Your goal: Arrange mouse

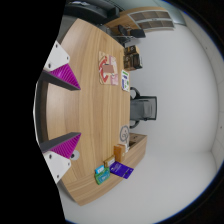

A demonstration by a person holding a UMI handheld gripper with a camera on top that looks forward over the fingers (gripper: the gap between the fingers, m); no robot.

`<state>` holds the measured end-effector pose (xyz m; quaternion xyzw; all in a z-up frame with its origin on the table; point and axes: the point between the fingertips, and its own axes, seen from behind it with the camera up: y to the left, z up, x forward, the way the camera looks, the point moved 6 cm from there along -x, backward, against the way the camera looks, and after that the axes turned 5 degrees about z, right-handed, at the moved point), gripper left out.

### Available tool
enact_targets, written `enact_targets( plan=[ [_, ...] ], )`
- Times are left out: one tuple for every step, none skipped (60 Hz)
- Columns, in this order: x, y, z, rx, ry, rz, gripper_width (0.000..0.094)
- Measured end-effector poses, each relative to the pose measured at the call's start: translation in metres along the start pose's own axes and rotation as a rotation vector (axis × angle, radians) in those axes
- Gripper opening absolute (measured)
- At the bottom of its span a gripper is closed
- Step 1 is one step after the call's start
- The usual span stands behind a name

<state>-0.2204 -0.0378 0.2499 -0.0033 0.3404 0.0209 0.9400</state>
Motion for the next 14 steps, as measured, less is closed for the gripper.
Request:
enact_targets(
  plan=[
    [-0.002, -0.001, 0.000, -0.003, -0.003, 0.002, 0.0871],
    [-0.002, -0.002, -0.001, -0.007, -0.005, 0.001, 0.0870],
    [-0.004, -0.003, -0.002, -0.011, -0.005, 0.002, 0.0871],
    [-0.005, -0.003, -0.004, -0.014, -0.002, 0.005, 0.0870],
    [-0.006, -0.003, -0.005, -0.016, 0.001, 0.009, 0.0871],
    [-0.008, -0.004, -0.006, -0.015, 0.003, 0.015, 0.0871],
    [-0.009, -0.004, -0.006, -0.012, 0.002, 0.020, 0.0870],
    [-0.010, -0.004, -0.006, -0.011, -0.001, 0.026, 0.0870],
    [-0.012, -0.004, -0.006, -0.011, -0.004, 0.030, 0.0870],
    [-0.013, -0.004, -0.006, -0.012, -0.006, 0.034, 0.0871],
    [-0.014, -0.005, -0.007, -0.012, -0.006, 0.040, 0.0870],
    [-0.015, -0.004, -0.007, -0.009, -0.007, 0.046, 0.0872],
    [-0.016, -0.004, -0.007, -0.006, -0.007, 0.052, 0.0872],
    [-0.017, -0.004, -0.007, -0.003, -0.008, 0.055, 0.0871]
  ],
)
